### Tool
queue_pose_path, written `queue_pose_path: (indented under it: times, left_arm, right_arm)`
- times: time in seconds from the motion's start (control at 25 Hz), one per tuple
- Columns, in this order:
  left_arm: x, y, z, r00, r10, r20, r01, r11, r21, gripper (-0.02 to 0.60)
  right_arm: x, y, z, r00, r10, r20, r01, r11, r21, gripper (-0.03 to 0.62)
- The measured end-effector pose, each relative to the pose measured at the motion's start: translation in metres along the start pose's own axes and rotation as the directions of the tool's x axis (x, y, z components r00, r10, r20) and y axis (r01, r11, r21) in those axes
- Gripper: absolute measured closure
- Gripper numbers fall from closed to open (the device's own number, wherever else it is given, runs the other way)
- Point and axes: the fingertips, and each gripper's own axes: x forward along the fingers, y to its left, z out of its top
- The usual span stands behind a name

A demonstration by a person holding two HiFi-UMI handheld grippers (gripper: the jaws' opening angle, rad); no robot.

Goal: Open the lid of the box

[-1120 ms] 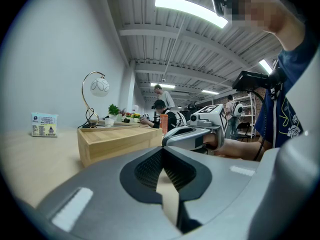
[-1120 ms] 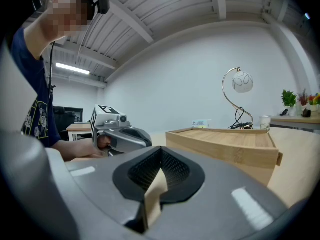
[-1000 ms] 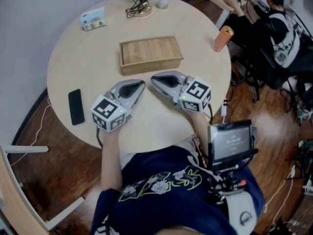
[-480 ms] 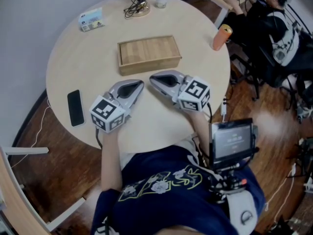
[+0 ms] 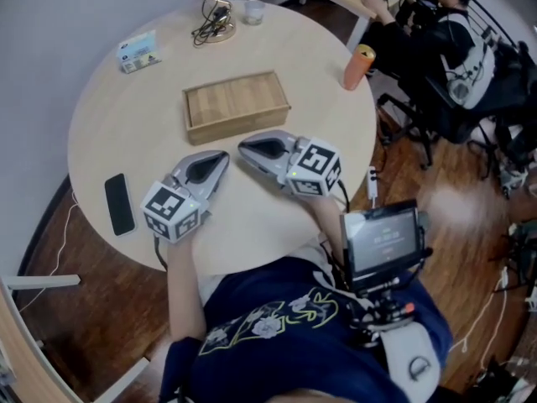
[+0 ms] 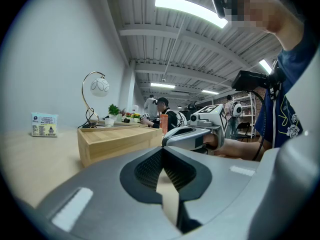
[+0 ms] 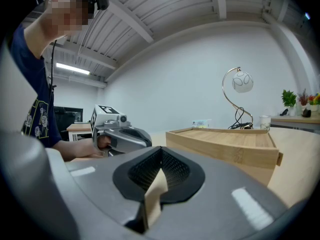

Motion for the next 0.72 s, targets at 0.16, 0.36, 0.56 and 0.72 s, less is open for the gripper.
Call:
queue_pose_path:
  times: [0.16,0.36,0.56,0.72]
  left_arm:
    - [-0.0048,0.0016,-0.0023,1.0,0.003,-0.01,-0.003,1.0,0.004,0.581]
    - [-0.0051,0.0016,-0.0017,1.0,0.011,-0.007,-0.011,1.0,0.003,0.581]
    - [-0.002,-0.0026,0.0021,1.0,0.008,-0.006,-0.008,1.0,0.007,0.581]
    - [-0.0023,-0.001,0.0006,1.0,0.01,-0.006,-0.01,1.0,0.003,0.581]
  right_arm:
    - [0.0046,0.0035,0.0005,1.0,0.001,-0.002,-0.001,1.0,0.009,0.594]
    - [0.0051,0.0051,0.0021,1.0,0.009,0.005,-0.009,1.0,0.011,0.594]
    - [-0.0007,0.0053,0.0039,1.0,0.009,0.006,-0.009,1.0,0.005,0.594]
    - [0.001,0.0033,0.0047,1.0,-0.005,0.02,0.005,1.0,0.017,0.594]
